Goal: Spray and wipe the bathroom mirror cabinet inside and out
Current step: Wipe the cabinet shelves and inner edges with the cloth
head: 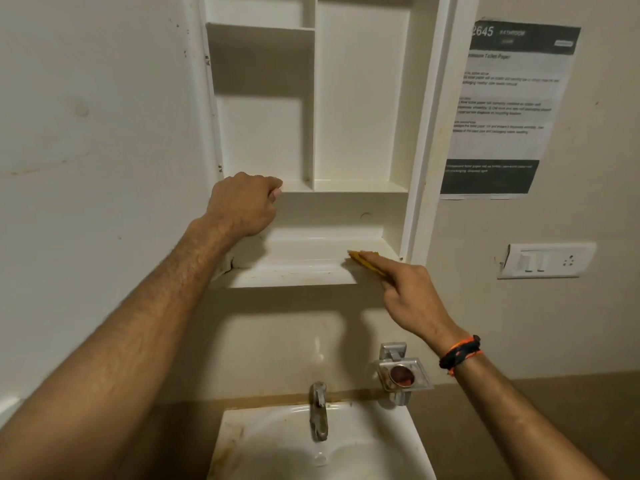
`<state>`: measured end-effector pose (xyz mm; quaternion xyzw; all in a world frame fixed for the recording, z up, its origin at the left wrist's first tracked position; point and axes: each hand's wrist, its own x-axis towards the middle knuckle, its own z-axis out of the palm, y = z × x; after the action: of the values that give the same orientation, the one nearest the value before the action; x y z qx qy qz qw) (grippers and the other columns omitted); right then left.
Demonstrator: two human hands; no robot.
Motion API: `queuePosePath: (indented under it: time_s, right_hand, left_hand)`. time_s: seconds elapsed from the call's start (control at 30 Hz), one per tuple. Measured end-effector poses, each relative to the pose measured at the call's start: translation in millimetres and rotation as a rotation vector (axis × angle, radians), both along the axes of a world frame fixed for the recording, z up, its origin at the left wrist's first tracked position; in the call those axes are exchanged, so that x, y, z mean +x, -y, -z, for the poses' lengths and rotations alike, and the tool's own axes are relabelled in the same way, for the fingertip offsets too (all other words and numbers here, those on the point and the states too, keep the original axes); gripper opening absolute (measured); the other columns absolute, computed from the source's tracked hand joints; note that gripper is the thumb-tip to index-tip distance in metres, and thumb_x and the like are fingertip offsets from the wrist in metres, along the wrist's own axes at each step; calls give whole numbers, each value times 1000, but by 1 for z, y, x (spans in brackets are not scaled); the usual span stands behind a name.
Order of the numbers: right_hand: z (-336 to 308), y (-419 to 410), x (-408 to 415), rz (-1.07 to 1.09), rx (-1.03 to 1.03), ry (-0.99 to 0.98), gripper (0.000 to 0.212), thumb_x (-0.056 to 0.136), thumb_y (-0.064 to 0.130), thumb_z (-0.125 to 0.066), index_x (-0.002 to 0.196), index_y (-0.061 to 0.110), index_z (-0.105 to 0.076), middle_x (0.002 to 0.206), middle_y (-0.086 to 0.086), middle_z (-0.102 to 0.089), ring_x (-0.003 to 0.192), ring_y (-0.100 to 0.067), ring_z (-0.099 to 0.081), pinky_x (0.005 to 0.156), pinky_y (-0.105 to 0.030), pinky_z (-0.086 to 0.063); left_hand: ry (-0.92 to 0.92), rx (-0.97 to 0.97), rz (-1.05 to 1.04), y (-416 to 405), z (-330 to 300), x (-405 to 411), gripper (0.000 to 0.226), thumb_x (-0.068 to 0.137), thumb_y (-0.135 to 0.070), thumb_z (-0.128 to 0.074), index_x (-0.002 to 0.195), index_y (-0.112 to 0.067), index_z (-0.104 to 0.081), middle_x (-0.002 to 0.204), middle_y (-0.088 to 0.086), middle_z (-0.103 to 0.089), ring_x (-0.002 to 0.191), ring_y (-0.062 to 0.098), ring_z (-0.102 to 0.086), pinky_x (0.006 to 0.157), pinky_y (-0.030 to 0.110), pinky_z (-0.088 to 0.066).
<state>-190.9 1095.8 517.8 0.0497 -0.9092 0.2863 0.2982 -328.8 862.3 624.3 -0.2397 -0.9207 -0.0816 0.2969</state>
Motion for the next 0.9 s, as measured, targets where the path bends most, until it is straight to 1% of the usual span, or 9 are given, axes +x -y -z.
queuePosePath:
  time_s: [0.1, 0.2, 0.3, 0.37, 0.43, 0.5, 0.63, 0.7, 0.9]
  right_hand:
    - [-6, -10, -4, 15, -189, -97, 57, 92, -8, -48, 133, 31, -57, 121, 29, -51, 114, 23, -37, 97, 6, -24]
    - [-9, -14, -3, -8, -235, -186, 63, 89, -13, -46, 133, 31, -57, 118, 40, -49, 111, 31, -39, 103, -1, -29]
    - [-6, -18, 0, -26, -34, -279, 73, 81, -16, -47, 139, 27, -54, 139, 16, -54, 130, 2, -47, 110, -19, -36]
    - [2, -22, -1, 48, 239, -278, 78, 72, -14, -55, 142, 19, -50, 147, 0, -48, 134, -18, -49, 100, -33, -49]
    - [12, -23, -5, 122, 420, -159, 78, 75, -8, -57, 147, 19, -42, 153, -4, -41, 136, -25, -44, 91, -38, -54]
    - [27, -25, -10, 127, 498, -54, 77, 82, -5, -51, 153, 18, -30, 159, -5, -27, 145, -24, -31, 106, -37, -44]
    - [44, -32, -15, 136, 541, -130, 83, 68, -17, -59, 146, 4, -41, 152, -17, -39, 138, -32, -41, 114, -42, -35]
    - [49, -37, -15, 124, 561, -164, 84, 65, -20, -58, 144, 2, -43, 150, -19, -41, 137, -33, -43, 114, -44, -36]
    - [54, -46, -13, 83, 636, -185, 73, 72, -14, -40, 145, -1, -41, 150, -21, -39, 140, -34, -38, 112, -49, -37]
  left_hand:
    - [-34, 60, 55, -3, 7, 13, 31, 101, -21, -42, 127, -11, -54, 131, 11, -57, 118, 33, -53, 100, 46, -43]
    - [-150, 250, 152, -12, 33, 46, 43, 100, -17, -46, 142, -9, -47, 153, 5, -40, 141, 23, -36, 118, 39, -26]
    - [-148, 491, 251, -29, 74, 87, 40, 97, -13, -53, 137, -11, -55, 145, 1, -50, 135, 16, -45, 114, 34, -34]
    - [-67, 641, 268, -44, 106, 108, 37, 95, -14, -58, 132, -15, -60, 134, -4, -60, 125, 8, -54, 109, 27, -40]
    - [106, 801, 222, -58, 134, 124, 34, 93, -15, -61, 127, -22, -65, 124, -11, -66, 113, -1, -60, 99, 11, -43]
    - [330, 963, 129, -68, 157, 128, 31, 92, -15, -63, 118, -30, -68, 116, -14, -69, 103, -7, -61, 88, 2, -44]
    - [767, 1375, 89, -76, 178, 111, 34, 89, -1, -63, 119, -16, -64, 118, 2, -69, 106, 13, -66, 96, 31, -53]
    - [910, 1648, 157, -77, 177, 102, 42, 89, 9, -58, 129, -4, -55, 125, 10, -64, 107, 22, -66, 93, 33, -54]
    - [991, 2167, 421, -67, 165, 87, 61, 87, 19, -42, 144, 0, -34, 141, 21, -48, 115, 34, -61, 91, 40, -53]
